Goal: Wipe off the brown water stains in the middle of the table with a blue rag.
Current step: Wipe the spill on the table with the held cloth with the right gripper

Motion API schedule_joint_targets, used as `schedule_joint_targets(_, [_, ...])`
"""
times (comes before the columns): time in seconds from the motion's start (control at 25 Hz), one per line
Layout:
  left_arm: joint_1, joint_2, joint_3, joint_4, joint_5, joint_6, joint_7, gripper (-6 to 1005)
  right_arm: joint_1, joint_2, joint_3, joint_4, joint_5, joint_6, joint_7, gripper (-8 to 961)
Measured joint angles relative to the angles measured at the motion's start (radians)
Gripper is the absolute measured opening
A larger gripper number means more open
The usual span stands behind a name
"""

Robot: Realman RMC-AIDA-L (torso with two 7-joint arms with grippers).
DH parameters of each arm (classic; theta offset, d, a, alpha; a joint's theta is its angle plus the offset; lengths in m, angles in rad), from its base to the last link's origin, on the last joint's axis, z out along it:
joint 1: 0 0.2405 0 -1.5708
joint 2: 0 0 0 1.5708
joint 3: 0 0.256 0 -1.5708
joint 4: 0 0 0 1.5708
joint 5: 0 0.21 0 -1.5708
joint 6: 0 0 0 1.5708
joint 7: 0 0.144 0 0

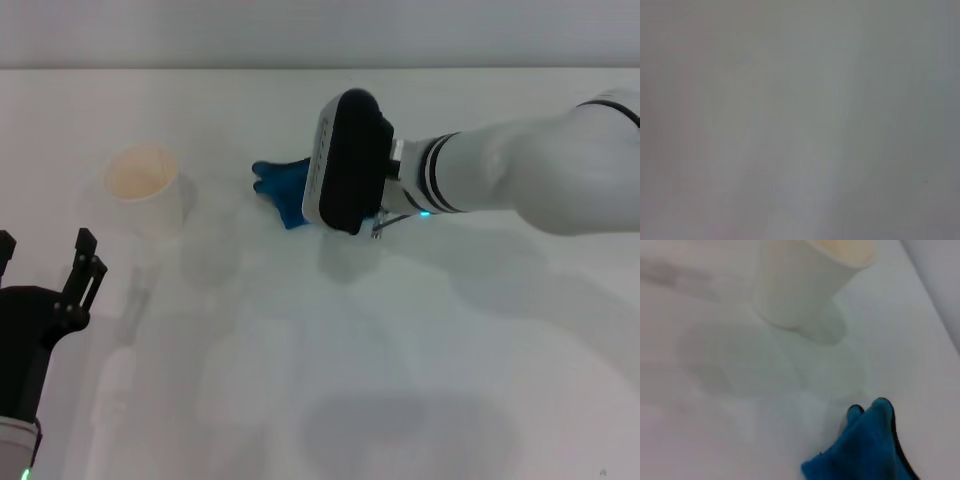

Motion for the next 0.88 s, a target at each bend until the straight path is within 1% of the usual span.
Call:
schedule_joint_targets(0.16, [-0.001, -0.001, 0.000, 0.002, 0.000, 0.000, 0.000, 861, 0.002, 0.000, -0.052, -0.004, -0.001, 0.005, -0.001, 134])
schedule_joint_targets(0.44, [-0.001, -0.001, 0.000, 0.007, -0.008, 0.000, 0.000, 861, -0.005, 0.000, -0.078, -0.024, -0.001, -0.004, -0.002, 134])
schedule_joint_targets(0.72, [0.004, 0.000, 0.000, 0.008, -0.027, -0.007, -0.001, 861, -0.016, 0.000, -0.089, -0.121, -0.002, -0.084, -0.010, 131])
schedule_joint_targets(0.88, [0.006, 0.002, 0.000, 0.008, -0.045, -0.010, -0.001, 862, -0.045, 0.000, -0.070, -0.184, -0.001, -0.121, -0.066, 131])
